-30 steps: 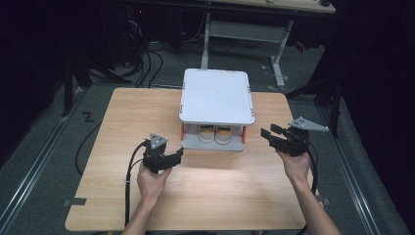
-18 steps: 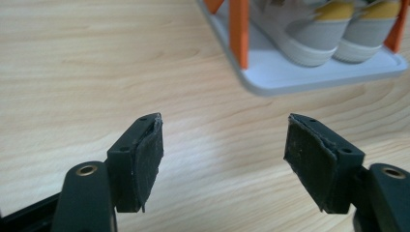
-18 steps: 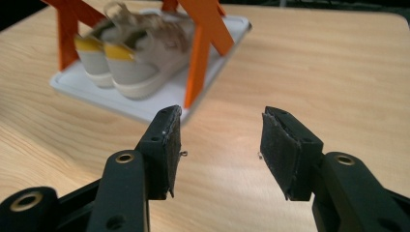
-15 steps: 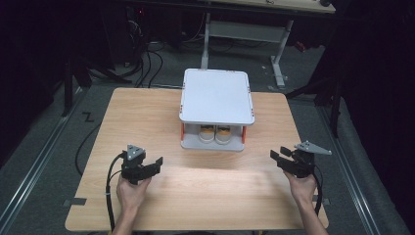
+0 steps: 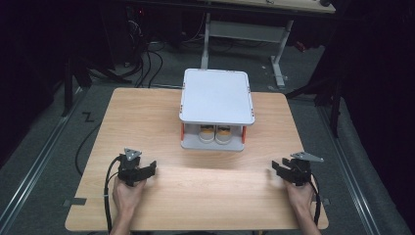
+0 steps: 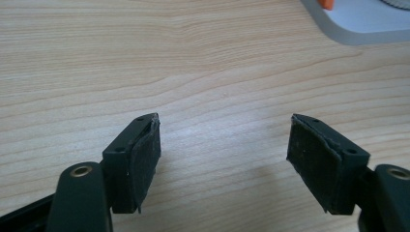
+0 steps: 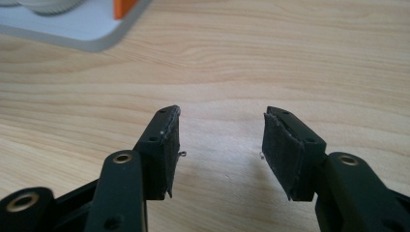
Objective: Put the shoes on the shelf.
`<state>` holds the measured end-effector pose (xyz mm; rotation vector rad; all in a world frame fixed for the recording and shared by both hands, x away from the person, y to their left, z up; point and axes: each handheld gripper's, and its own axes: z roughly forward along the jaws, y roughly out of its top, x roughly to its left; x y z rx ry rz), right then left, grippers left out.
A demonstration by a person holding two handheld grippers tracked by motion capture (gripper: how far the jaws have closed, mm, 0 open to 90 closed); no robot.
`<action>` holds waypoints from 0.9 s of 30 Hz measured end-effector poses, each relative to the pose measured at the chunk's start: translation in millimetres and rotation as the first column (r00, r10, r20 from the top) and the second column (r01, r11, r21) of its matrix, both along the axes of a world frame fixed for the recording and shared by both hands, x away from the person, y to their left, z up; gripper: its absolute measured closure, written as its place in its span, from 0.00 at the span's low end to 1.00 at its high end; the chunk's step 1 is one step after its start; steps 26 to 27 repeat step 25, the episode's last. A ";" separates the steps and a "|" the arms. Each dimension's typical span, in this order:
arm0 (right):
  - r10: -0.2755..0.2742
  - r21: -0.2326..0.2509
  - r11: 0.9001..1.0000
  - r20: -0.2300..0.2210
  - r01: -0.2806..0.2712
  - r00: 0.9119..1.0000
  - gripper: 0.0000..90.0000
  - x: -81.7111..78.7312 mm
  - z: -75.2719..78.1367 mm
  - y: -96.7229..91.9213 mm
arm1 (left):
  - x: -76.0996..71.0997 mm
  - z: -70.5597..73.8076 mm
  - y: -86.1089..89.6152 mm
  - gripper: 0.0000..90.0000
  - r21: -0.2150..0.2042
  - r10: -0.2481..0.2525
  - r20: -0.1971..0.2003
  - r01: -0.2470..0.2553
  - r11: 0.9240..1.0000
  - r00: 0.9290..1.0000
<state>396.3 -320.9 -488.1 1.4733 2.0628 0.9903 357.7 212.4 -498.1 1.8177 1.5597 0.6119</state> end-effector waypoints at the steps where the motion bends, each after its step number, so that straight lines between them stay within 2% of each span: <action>1: -0.005 -0.007 1.000 -0.002 0.005 1.000 0.52 0.4 -1.4 -0.4 | 0.8 -1.1 -0.1 0.31 0.000 0.007 -0.002 -0.007 1.000 1.000; 4: -0.023 -0.033 0.999 -0.011 0.022 1.000 0.52 2.2 -7.5 -1.9 | 2.7 -4.0 -0.8 0.31 0.013 0.012 -0.012 -0.011 1.000 1.000; 9: -0.035 -0.067 0.997 -0.004 0.034 0.999 0.51 3.9 -10.9 -1.9 | 0.8 -7.9 -5.0 0.31 0.070 0.011 0.015 -0.012 0.997 1.000; 11: -0.027 -0.088 0.996 0.011 0.027 1.000 0.49 4.4 -12.3 -1.1 | 0.1 -8.3 -5.8 0.30 0.065 0.014 0.017 -0.015 0.998 1.000; 27: -0.027 -0.088 0.996 0.011 0.028 1.000 0.47 5.5 -12.4 -1.2 | -1.7 -8.5 -6.9 0.30 0.058 0.019 0.018 -0.020 0.998 1.000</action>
